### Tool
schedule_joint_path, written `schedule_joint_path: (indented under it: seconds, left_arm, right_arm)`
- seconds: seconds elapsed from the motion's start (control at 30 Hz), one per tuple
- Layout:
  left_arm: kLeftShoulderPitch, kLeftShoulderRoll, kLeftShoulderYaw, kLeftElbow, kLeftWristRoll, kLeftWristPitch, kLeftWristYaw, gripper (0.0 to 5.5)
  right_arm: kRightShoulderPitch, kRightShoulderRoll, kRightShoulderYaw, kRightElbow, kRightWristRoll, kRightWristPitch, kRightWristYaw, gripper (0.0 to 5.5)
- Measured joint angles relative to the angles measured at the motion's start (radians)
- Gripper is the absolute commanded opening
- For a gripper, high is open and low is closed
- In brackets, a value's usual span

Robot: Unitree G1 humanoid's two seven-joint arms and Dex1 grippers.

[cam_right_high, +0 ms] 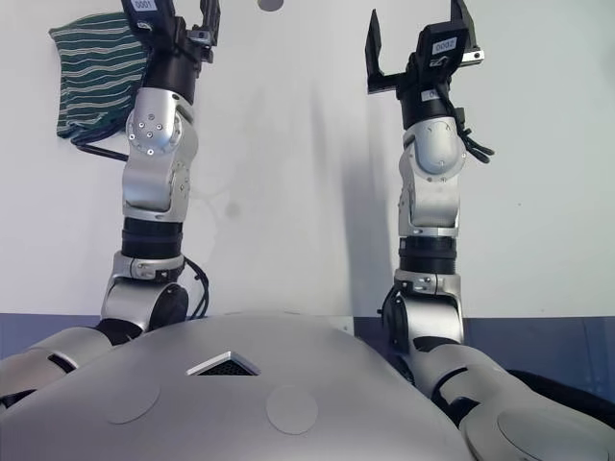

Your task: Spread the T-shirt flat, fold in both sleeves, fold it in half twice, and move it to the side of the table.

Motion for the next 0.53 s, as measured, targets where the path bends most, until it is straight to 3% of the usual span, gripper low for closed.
schedule_joint_path:
  seconds: [0.2, 0.33, 0.53]
  left_arm:
    - [-0.053, -0.027, 0.001, 0.073, 0.043, 0.007, 0.078, 3.35]
    - [-0.071, -0.004, -0.015, 0.099, 0.098, -0.131, 0.105, 3.35]
    - [-0.091, 0.004, 0.007, 0.11, 0.039, -0.15, 0.036, 3.35]
  right_arm:
    - [-0.032, -0.03, -0.005, 0.109, -0.026, -0.143, 0.001, 5.36]
    - [-0.039, -0.026, -0.008, 0.119, -0.05, -0.165, -0.044, 5.36]
    - [-0.039, 0.008, -0.022, 0.104, -0.049, -0.196, -0.103, 5.36]
